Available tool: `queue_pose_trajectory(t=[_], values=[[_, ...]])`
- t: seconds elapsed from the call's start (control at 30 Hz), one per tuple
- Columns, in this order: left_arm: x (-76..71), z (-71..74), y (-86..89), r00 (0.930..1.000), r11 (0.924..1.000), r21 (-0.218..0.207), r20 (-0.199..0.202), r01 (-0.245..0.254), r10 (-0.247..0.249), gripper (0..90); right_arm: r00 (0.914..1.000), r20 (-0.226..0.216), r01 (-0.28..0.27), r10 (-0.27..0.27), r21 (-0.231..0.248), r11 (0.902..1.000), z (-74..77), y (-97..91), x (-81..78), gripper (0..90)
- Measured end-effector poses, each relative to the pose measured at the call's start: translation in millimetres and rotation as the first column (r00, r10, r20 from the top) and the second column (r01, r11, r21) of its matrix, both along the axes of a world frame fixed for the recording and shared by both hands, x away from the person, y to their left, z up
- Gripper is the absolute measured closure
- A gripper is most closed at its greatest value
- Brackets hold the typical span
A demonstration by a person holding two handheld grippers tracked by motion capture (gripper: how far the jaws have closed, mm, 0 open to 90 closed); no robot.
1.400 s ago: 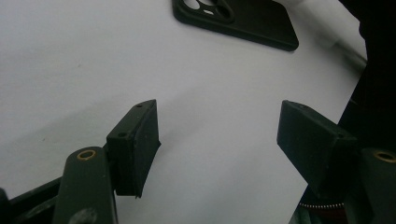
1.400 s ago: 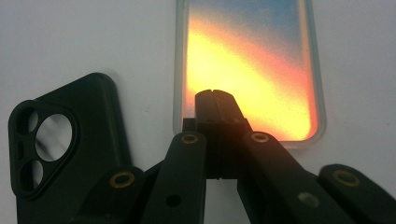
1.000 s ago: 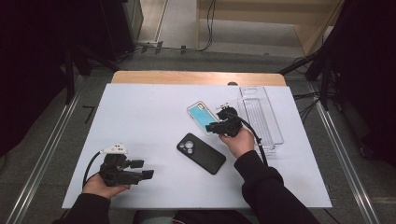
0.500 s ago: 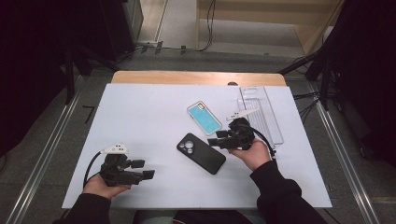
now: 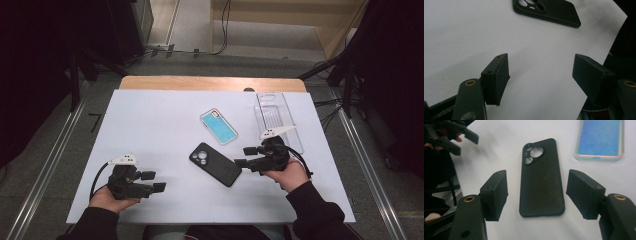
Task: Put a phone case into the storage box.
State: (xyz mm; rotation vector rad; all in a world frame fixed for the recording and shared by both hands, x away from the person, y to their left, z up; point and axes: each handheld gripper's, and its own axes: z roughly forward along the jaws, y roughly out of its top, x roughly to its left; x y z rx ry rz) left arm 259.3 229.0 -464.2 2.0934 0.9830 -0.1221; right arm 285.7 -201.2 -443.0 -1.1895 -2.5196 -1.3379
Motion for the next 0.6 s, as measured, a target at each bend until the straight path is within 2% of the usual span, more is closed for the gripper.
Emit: queue_pose_trajectory(t=[0.23, 0.4, 0.6], values=[[-0.2, 0.3, 0.2, 1.0000, 1.0000, -0.002, 0.002, -0.004, 0.004, 29.8, 0.9999, -0.012, 0.004, -0.004, -0.004, 1.0000, -2.7, -12.6, -13.8, 30.9], [-0.2, 0.3, 0.1, 1.0000, 1.0000, -0.003, 0.002, -0.009, 0.009, 29.9, 0.9999, 0.009, -0.008, 0.008, -0.011, 0.9999, -4.2, -22.2, -24.9, 29.6], [-0.4, 0.6, 0.0, 1.0000, 1.0000, -0.004, 0.005, -0.007, 0.007, 29.8, 0.9997, 0.004, 0.024, -0.024, 0.004, 0.9997, -10.8, -36.6, -35.4, 28.2]])
